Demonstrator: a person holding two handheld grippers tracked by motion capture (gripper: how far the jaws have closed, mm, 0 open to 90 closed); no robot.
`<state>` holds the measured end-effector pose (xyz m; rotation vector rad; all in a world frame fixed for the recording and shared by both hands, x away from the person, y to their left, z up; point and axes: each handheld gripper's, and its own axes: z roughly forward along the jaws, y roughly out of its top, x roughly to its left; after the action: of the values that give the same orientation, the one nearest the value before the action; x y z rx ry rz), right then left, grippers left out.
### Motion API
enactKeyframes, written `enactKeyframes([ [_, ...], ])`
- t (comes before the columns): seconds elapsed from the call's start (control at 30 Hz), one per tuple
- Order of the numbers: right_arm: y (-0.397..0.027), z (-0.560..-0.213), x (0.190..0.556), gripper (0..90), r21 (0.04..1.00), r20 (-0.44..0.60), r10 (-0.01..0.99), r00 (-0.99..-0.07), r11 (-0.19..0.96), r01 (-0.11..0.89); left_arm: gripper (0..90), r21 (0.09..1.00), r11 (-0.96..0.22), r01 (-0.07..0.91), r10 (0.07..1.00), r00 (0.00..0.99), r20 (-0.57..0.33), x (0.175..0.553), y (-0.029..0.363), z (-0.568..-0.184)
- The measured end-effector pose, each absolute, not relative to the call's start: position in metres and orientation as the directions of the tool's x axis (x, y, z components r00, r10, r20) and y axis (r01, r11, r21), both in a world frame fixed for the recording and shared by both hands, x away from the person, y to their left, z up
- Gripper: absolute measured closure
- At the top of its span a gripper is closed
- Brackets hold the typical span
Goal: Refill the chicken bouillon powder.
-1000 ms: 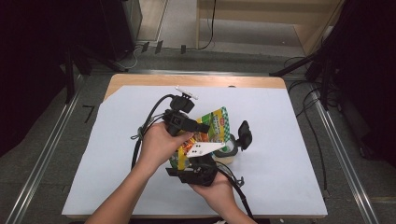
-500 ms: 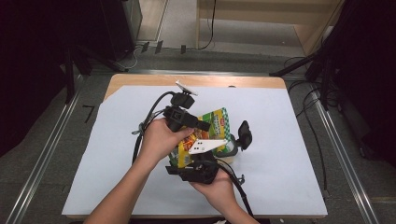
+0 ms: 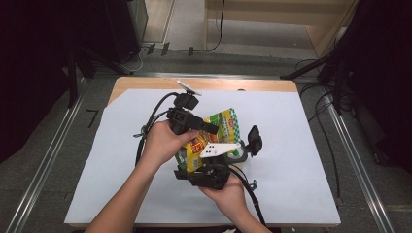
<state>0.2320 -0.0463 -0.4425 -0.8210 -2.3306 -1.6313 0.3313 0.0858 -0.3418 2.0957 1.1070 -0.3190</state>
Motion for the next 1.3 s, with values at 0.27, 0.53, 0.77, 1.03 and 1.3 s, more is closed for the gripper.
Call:
enactKeyframes([
  [0.27, -0.049, -0.448, 0.235, 74.9, 0.789, 0.524, 0.285, -0.802, 0.193, 0.584, 72.3, 0.493, -0.371, 0.787, 0.61, 0.607, -0.509, 0.328, 0.087, -0.337],
  [0.53, -0.048, -0.447, 0.234, 72.8, 0.795, 0.491, 0.315, -0.812, 0.219, 0.566, 80.4, 0.483, -0.397, 0.781, 0.637, 0.613, -0.467, 0.328, 0.082, -0.342],
  [0.77, -0.046, -0.443, 0.23, 65.6, 0.814, 0.431, 0.337, -0.837, 0.255, 0.521, 80.7, 0.503, -0.389, 0.771, 0.655, 0.616, -0.438, 0.327, 0.077, -0.341],
  [1.03, -0.045, -0.44, 0.23, 71.1, 0.805, 0.451, 0.368, -0.813, 0.225, 0.549, 80.8, 0.487, -0.397, 0.778, 0.653, 0.612, -0.445, 0.33, 0.073, -0.339],
  [1.3, -0.046, -0.434, 0.237, 71.2, 0.799, 0.485, 0.337, -0.807, 0.204, 0.566, 80.7, 0.449, -0.417, 0.79, 0.661, 0.603, -0.447, 0.341, 0.068, -0.333],
])
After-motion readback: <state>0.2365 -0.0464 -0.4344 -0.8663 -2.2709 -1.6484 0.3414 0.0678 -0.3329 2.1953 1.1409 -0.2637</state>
